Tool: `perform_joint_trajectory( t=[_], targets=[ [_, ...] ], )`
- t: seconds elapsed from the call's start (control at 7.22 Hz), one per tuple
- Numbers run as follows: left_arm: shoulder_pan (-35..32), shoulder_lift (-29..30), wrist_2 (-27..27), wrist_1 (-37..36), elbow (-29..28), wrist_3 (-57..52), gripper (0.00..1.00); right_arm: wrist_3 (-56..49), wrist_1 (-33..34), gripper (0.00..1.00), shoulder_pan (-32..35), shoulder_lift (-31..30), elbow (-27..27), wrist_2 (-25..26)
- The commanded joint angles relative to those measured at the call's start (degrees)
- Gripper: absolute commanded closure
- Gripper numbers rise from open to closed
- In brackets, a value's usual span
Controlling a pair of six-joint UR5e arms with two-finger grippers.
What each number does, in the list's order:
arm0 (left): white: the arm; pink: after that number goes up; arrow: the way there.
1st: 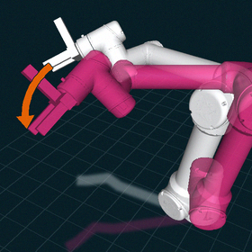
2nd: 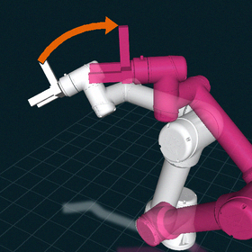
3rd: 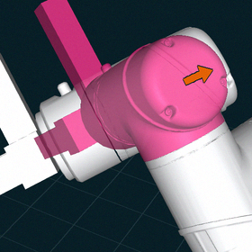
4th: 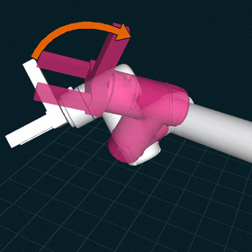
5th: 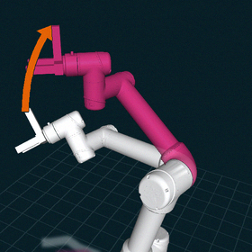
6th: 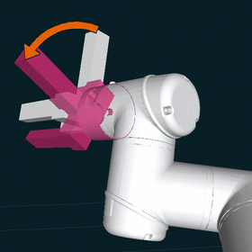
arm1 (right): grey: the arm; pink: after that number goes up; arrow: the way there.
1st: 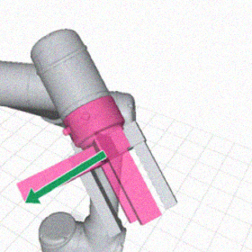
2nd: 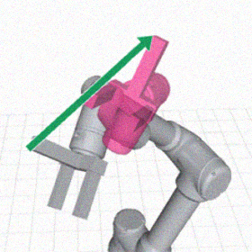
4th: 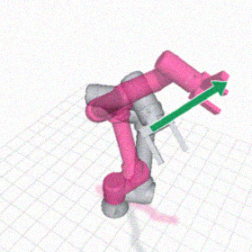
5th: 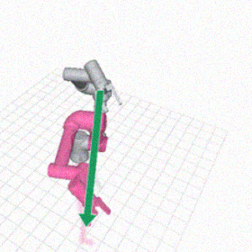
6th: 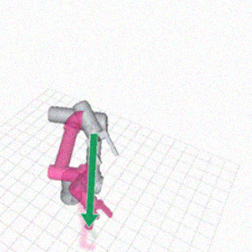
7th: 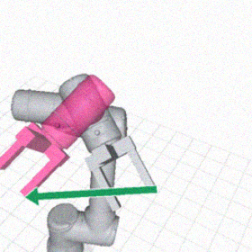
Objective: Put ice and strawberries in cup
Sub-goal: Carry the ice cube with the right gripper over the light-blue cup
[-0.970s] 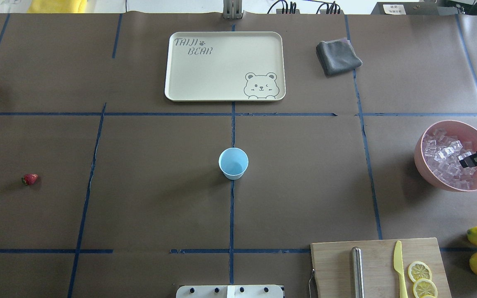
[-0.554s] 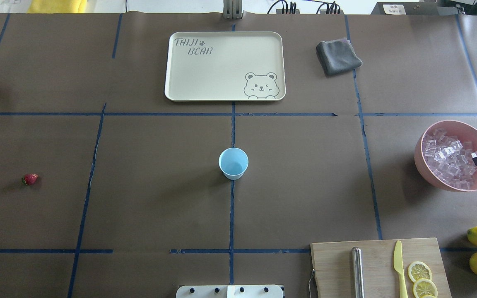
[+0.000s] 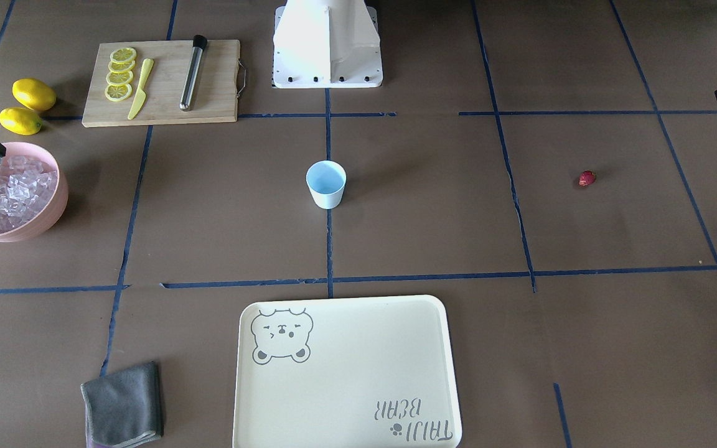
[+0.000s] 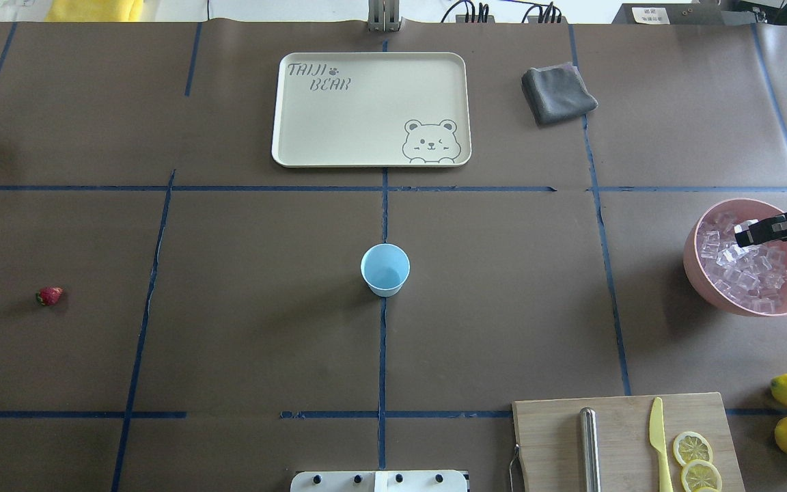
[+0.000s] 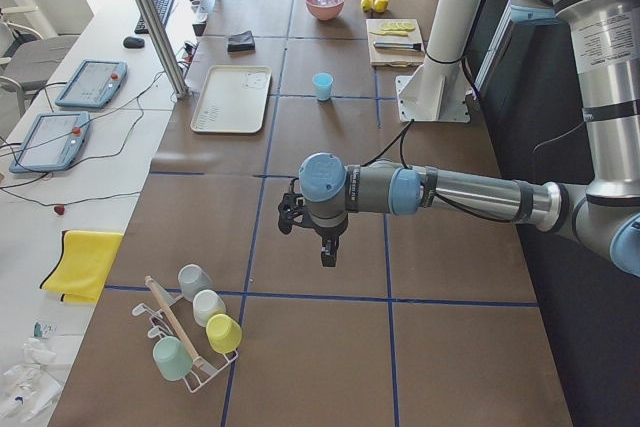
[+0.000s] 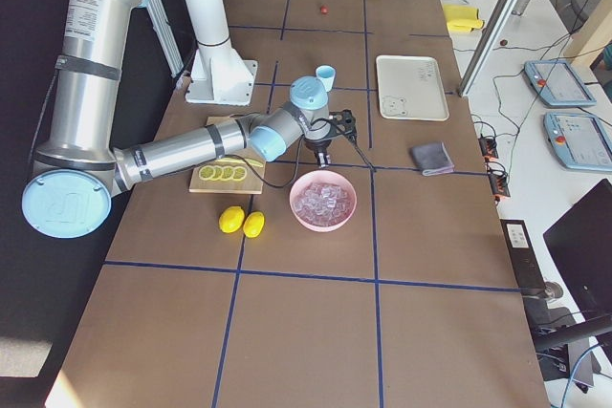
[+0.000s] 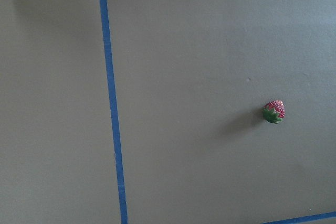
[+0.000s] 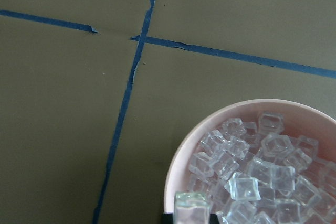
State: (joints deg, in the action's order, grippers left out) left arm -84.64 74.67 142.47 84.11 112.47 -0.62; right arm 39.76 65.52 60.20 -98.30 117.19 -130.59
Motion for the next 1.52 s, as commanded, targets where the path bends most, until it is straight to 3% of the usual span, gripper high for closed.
perform_joint_trajectory(
  t=[0.0,0.28,0.55,0.97,1.25,1.39],
  targets=[
    [0.0,0.1,0.0,0.0,0.0,0.0,0.0,18.9,0.0,0.96,-7.9,10.2,-0.4,1.1],
    [0.0,0.2,0.1,-0.1,0.0,0.0,0.0,34.4,0.9,0.96,-16.7,21.1,-2.0,6.1],
    [0.1,0.2,0.1,-0.1,0.0,-0.1,0.0,43.3,9.7,0.95,-26.8,36.1,-7.0,18.7],
    [0.1,0.2,0.1,-0.1,0.1,0.0,0.0,48.4,10.6,0.92,-33.4,45.5,-15.4,25.4],
    [0.1,0.2,0.8,-0.1,0.1,0.0,0.0,47.6,10.6,0.81,-33.4,45.7,-16.6,25.6],
    [0.1,0.2,0.9,-0.1,0.1,0.0,0.0,47.5,10.6,0.65,-33.4,45.7,-16.9,26.1]
  ],
)
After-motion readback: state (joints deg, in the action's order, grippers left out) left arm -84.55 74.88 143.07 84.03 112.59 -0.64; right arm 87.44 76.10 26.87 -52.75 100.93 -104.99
